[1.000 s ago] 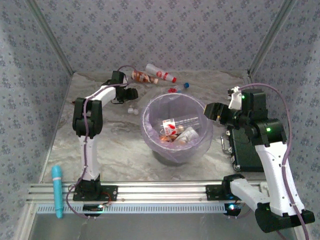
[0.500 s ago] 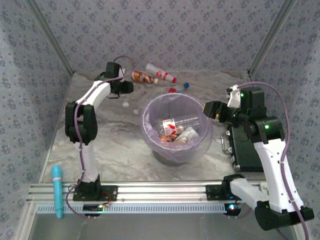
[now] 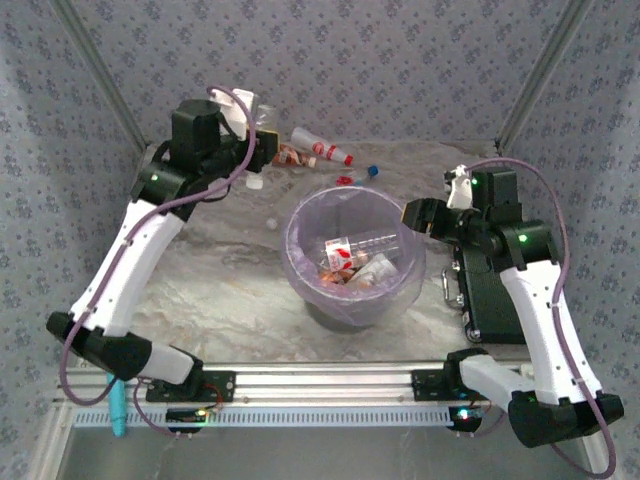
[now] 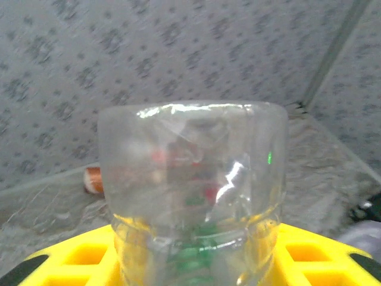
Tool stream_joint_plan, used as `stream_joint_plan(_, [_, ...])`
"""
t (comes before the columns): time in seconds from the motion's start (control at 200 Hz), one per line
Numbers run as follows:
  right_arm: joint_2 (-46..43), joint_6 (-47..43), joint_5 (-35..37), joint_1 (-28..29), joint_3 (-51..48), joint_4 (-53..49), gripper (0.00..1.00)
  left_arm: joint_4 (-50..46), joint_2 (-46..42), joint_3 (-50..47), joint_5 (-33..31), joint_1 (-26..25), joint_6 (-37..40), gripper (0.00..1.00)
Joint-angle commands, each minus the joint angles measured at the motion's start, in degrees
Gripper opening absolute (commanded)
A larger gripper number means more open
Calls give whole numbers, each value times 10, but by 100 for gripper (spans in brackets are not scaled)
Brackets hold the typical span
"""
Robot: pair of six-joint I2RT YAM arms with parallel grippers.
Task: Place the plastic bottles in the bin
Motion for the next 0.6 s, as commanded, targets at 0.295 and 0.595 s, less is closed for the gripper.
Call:
stream_joint_plan(0.295, [27, -9, -6, 25, -28, 10, 40, -96, 52, 50, 71, -166, 25, 27])
stream_joint_plan(0.595, [36, -18, 6, 25, -42, 11, 30, -156, 115, 51, 83, -201, 52, 28])
